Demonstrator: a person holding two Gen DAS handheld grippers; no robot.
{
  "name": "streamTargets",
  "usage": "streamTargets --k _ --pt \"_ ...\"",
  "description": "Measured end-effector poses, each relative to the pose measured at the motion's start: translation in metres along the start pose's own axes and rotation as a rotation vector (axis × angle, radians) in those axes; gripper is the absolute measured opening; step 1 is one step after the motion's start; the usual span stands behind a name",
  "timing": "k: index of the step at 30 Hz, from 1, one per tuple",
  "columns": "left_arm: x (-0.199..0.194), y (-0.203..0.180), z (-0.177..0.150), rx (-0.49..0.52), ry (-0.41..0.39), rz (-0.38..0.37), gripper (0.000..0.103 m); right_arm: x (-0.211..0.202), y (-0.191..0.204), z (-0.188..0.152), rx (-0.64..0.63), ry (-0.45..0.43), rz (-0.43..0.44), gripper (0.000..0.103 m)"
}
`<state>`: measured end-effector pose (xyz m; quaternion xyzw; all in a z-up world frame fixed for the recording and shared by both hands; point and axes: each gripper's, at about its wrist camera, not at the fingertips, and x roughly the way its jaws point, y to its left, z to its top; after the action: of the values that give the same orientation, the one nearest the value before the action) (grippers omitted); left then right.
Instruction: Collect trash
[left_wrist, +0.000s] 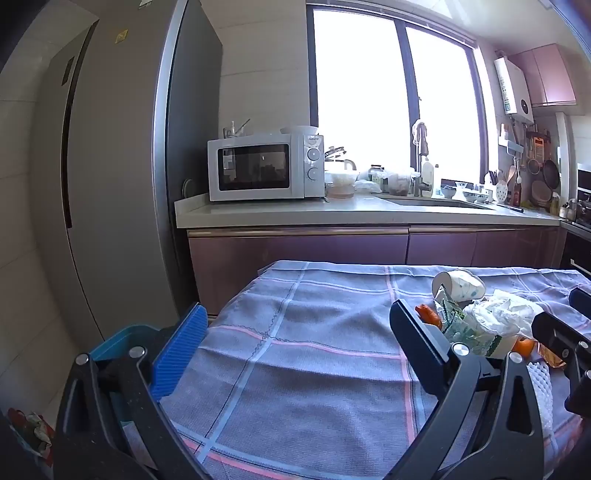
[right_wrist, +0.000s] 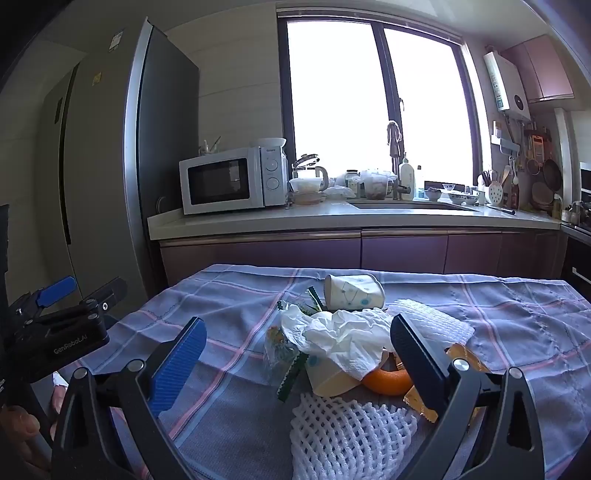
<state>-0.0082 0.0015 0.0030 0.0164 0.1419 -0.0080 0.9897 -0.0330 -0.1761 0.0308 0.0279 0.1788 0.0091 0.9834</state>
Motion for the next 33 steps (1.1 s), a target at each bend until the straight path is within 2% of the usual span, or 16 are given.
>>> streamTargets --k 33 --pt "-0.0038 -0.0025 0.0009 -0.010 -0.018 -0.010 0.097 -0.0046 0.0009 0.0062 0.004 -0.001 0.005 0.096"
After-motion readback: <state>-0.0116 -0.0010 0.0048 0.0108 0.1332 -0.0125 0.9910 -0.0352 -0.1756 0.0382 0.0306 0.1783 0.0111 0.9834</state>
